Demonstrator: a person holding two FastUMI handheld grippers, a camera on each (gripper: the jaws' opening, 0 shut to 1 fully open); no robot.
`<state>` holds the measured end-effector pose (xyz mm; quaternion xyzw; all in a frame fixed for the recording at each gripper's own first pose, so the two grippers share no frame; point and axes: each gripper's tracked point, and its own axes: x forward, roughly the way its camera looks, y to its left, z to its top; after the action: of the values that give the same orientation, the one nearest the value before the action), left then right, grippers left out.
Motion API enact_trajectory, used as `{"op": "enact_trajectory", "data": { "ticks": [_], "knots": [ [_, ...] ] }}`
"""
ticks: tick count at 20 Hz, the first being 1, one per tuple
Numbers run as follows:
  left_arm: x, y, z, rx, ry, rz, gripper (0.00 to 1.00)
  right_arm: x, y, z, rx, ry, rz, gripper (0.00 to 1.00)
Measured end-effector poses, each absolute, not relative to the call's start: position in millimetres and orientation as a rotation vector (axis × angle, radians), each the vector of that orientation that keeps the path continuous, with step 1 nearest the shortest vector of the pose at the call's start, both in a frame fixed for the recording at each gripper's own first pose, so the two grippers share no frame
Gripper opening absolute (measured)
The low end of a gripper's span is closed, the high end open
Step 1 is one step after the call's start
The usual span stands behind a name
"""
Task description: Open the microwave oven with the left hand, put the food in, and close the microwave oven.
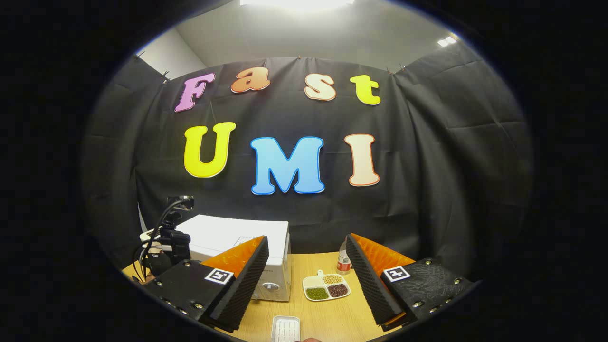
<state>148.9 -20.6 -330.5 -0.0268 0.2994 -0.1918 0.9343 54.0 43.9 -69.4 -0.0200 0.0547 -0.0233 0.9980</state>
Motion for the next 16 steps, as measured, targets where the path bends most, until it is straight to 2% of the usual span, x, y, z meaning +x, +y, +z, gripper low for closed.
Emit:
{"op": "enact_trajectory", "data": {
  "ticks": [3,7,8,10,11,13,16],
  "knots": [
    [155,-5,-295,-0.075,0.540,-0.326,0.07,52,49,-64,-0.021,0.103,-0.042,0.99],
    [145,36,-186,-0.089,0.343,-0.254,0.08,62,70,-43,0.015,0.063,-0.012,0.99],
    [137,48,-157,-0.085,0.292,-0.236,0.19,64,75,-36,0.019,0.051,-0.003,0.99],
    [104,82,-103,-0.065,0.204,-0.179,0.73,67,88,-22,0.032,0.038,0.011,0.99],
    [108,99,-76,-0.054,0.161,-0.142,1.00,66,96,-14,0.041,0.033,0.021,0.99],
    [88,124,-35,-0.053,0.093,-0.086,0.96,66,110,-4,0.044,0.028,0.037,0.98],
    [60,149,-11,-0.062,0.076,-0.046,0.96,64,125,4,0.047,0.016,0.054,0.99]
  ]
}}
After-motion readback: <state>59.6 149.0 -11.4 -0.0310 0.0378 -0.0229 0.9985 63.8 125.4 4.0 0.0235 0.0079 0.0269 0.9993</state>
